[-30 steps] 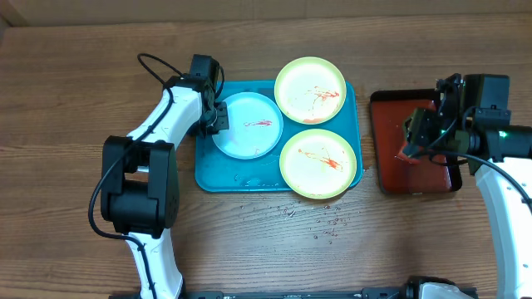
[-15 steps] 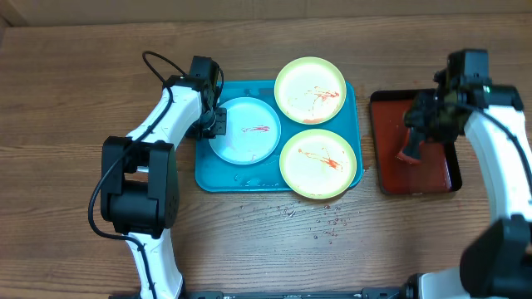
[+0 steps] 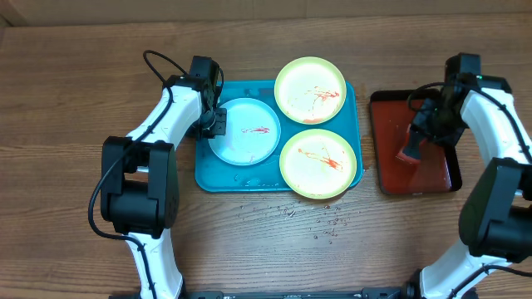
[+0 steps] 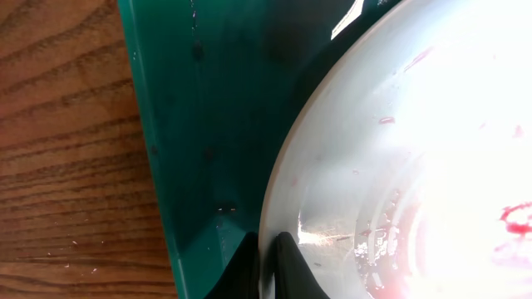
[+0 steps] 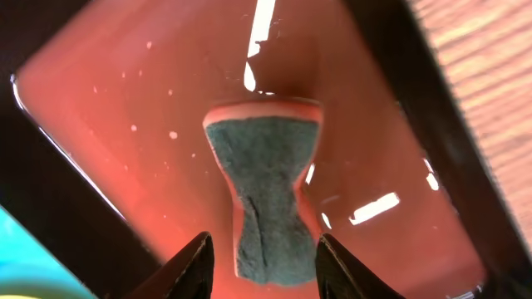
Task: Clean dirty plates on tray and stack at the side
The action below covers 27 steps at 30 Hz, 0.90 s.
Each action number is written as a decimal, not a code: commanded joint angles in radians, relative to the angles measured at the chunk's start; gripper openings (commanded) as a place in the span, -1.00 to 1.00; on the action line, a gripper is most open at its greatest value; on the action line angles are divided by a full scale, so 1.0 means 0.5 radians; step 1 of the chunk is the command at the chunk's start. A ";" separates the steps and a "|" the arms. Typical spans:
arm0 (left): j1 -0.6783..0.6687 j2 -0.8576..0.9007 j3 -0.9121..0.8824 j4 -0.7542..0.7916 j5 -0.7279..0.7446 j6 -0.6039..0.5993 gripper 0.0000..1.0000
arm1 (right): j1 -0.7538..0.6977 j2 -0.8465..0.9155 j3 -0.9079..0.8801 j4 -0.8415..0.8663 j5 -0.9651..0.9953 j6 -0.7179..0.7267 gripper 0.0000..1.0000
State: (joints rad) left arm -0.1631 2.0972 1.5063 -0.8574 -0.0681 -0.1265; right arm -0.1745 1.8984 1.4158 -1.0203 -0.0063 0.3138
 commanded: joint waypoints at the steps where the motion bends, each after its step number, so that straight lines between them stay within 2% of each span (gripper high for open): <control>1: 0.002 0.047 -0.037 0.007 -0.070 0.072 -0.92 | 0.012 0.085 -0.018 0.065 0.027 -0.084 -0.19; 10: 0.002 0.047 -0.037 0.011 -0.070 0.072 -0.91 | 0.012 0.274 -0.018 0.115 0.056 -0.107 -0.38; 12: 0.002 0.047 -0.037 0.012 -0.071 0.072 -0.92 | 0.012 0.291 -0.018 0.105 0.056 -0.106 -0.54; 15: 0.002 0.047 -0.037 0.013 -0.071 0.072 -0.92 | 0.021 0.311 -0.018 0.086 0.056 -0.106 -0.64; 16: 0.002 0.047 -0.037 0.016 -0.071 0.072 -0.92 | 0.024 0.315 -0.018 0.082 0.056 -0.106 -0.73; 17: 0.002 0.047 -0.037 0.019 -0.070 0.072 -0.92 | 0.027 0.316 -0.019 0.073 0.056 -0.105 -0.92; 21: 0.002 0.047 -0.037 0.027 -0.069 0.066 -0.92 | 0.027 0.309 -0.008 0.026 0.055 -0.107 -0.92; 27: 0.002 0.047 -0.037 0.025 -0.048 0.069 -0.91 | 0.035 0.179 0.226 -0.230 -0.111 -0.219 -0.92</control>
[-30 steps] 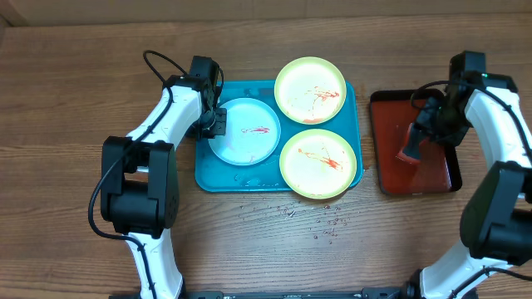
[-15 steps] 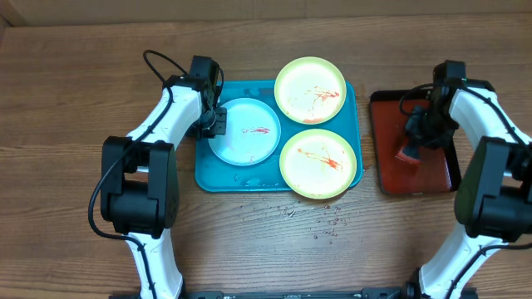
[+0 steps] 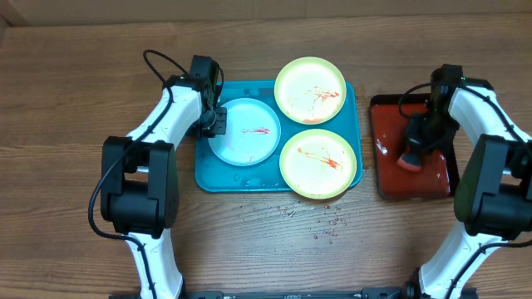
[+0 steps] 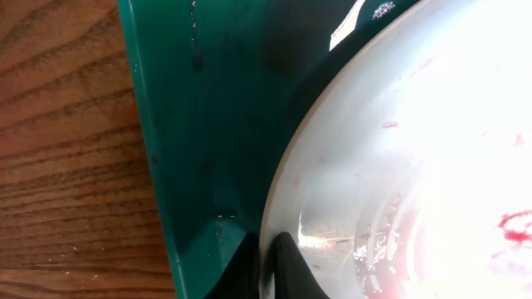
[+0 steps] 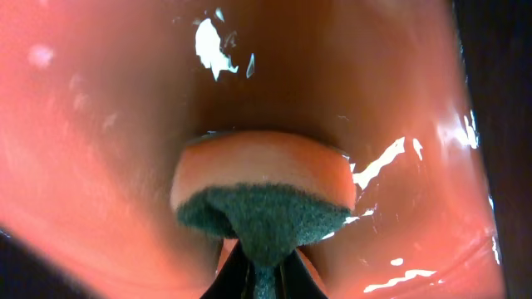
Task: Clean dirty plates on tray and stack at the side
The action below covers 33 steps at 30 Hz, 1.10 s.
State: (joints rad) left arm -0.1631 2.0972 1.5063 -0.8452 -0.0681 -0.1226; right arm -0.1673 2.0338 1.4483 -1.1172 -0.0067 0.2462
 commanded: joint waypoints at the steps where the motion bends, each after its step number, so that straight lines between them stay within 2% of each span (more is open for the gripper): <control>1: 0.003 0.047 -0.037 -0.002 -0.023 0.072 -0.92 | 0.027 -0.138 0.224 -0.082 -0.179 -0.116 -0.92; 5: 0.004 0.047 -0.037 -0.001 0.133 0.097 -0.92 | 0.105 -0.286 0.402 -0.168 -0.390 -0.246 -0.92; 10: 0.020 0.047 -0.037 -0.042 0.371 0.097 -0.92 | 0.340 -0.339 0.491 -0.119 -0.655 -0.242 -0.92; 14: 0.070 0.047 -0.037 -0.089 0.572 0.096 -0.92 | 0.671 -0.338 0.489 0.114 -0.736 -0.031 -0.93; 19: 0.147 0.047 -0.037 -0.106 0.750 0.096 -0.92 | 1.062 -0.305 0.489 0.376 -0.525 0.251 -0.93; 24: 0.228 0.047 -0.037 -0.157 0.745 0.082 -0.92 | 1.295 -0.122 0.489 0.529 -0.385 0.368 -0.93; 33: 0.285 0.047 -0.037 -0.179 0.623 0.093 -0.91 | 1.394 0.217 0.489 0.654 -0.452 0.386 -0.93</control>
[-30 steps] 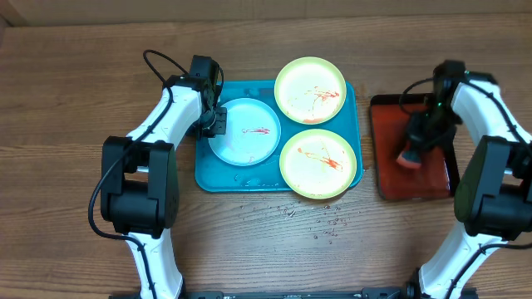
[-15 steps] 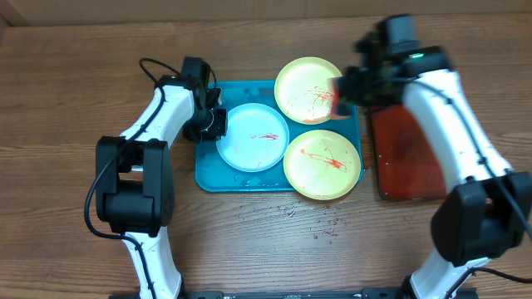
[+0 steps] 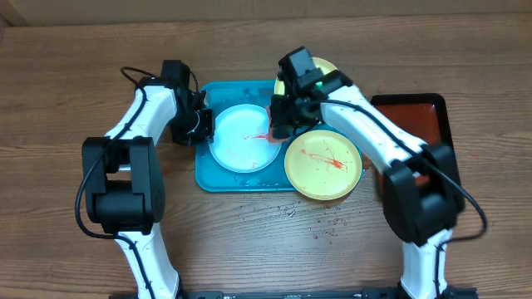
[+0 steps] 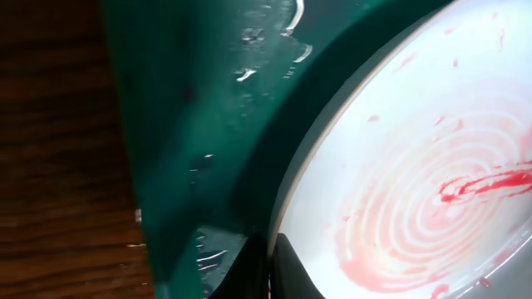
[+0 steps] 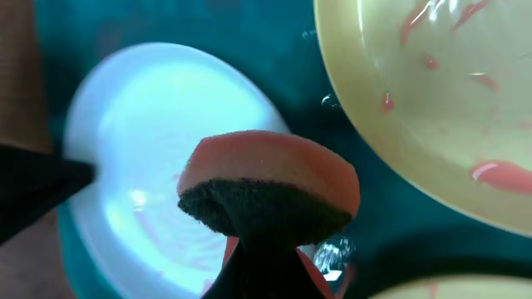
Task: Clean dirty plates on tray and stack at the side
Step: 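Lift the sponge with right gripper and bring it onto the white plate, then scrub the white plate with the sponge while left gripper holds it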
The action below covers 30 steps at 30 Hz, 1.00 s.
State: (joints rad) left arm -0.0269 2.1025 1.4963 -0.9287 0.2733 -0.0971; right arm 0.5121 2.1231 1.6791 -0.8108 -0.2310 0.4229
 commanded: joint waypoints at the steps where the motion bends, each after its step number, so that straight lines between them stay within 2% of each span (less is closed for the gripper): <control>1: 0.013 0.036 -0.018 -0.012 -0.059 0.056 -0.91 | 0.045 0.064 0.027 0.065 -0.007 0.034 -0.93; 9: 0.006 0.036 -0.018 -0.010 -0.058 0.062 -0.92 | 0.105 0.188 0.027 0.213 -0.011 0.066 -0.93; 19: -0.002 0.036 -0.018 -0.003 -0.057 0.061 -0.92 | 0.140 0.389 0.027 0.239 0.011 0.369 -0.93; 24: -0.002 0.036 -0.018 0.019 -0.027 0.062 -0.91 | 0.185 0.389 0.027 0.387 -0.285 0.442 -0.93; 30: -0.002 0.036 -0.018 0.036 -0.021 0.061 -0.91 | 0.352 0.389 0.027 0.406 -0.335 0.422 -0.93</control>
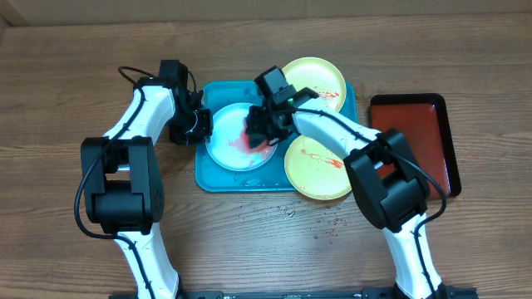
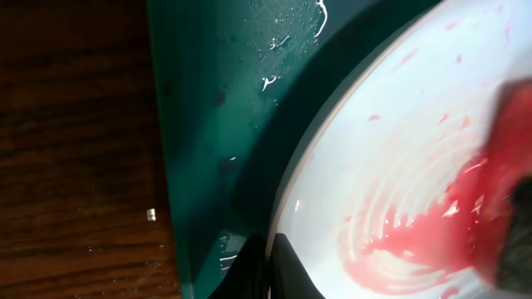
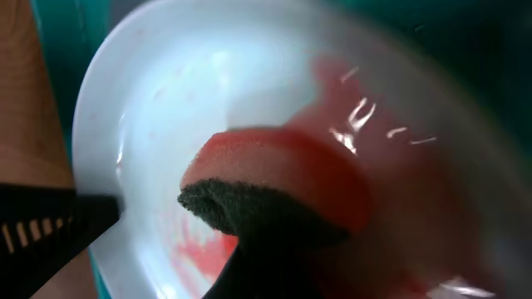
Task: Clean dirty plates on tray and stack at the side
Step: 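Scrub the white plate with the sponge while left gripper holds it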
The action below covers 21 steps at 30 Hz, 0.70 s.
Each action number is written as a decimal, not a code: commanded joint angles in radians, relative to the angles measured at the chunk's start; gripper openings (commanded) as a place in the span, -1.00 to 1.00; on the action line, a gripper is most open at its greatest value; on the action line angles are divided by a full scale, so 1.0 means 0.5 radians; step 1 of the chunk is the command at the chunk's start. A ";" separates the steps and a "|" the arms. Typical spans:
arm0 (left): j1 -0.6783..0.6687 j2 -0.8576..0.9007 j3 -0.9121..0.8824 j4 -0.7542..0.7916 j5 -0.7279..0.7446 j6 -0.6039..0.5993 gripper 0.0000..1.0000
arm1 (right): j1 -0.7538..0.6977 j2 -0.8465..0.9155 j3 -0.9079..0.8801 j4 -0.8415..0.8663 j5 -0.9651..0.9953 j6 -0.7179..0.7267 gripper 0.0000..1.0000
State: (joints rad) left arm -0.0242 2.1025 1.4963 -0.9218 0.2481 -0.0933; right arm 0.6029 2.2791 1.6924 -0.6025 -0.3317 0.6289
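A white plate (image 1: 229, 141) smeared with red lies at the left of the teal tray (image 1: 212, 178). My left gripper (image 1: 198, 126) is shut on its left rim (image 2: 278, 218). My right gripper (image 1: 256, 133) is shut on a sponge (image 3: 274, 187), orange with a dark scouring side, pressed onto the white plate (image 3: 166, 108); red smears (image 2: 432, 232) spread around it. Two yellow-green plates with red streaks sit on the tray, one at the back (image 1: 320, 79), one at the front right (image 1: 320, 166).
A dark red tray (image 1: 416, 133) lies on the wood table at the right. Crumbs (image 1: 307, 218) are scattered on the table in front of the teal tray.
My right gripper has moved left with the sponge, from the plate's right edge onto its middle. The thin red streak has become a broad smear. My left gripper still grips the rim.
My right gripper stood open over the sponge in the red tray while the left held the white plate's rim. Then it was shut on the sponge there. Later it held the sponge at the white plate's right edge, and now presses it on the plate.
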 commanded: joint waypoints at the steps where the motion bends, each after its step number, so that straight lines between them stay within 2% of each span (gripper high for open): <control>1: -0.007 0.036 -0.018 0.023 0.030 0.053 -0.91 | 0.192 0.077 0.001 -0.010 -0.134 -0.014 -0.93; 6: -0.007 0.036 -0.018 0.020 0.027 0.053 -0.92 | 0.218 0.077 0.002 -0.182 -0.066 -0.024 -0.93; 14: -0.006 0.036 -0.018 0.035 0.021 0.063 -0.91 | 0.076 0.077 0.180 -0.481 0.579 -0.062 -0.93; 21: -0.011 0.036 -0.018 0.027 0.021 0.114 -0.92 | 0.020 0.077 0.232 -0.495 1.062 -0.229 -0.93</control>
State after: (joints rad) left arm -0.0326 2.1025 1.4937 -0.9047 0.2699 -0.0746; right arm 0.6323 2.2829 1.7950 -0.8501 -0.0269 0.5697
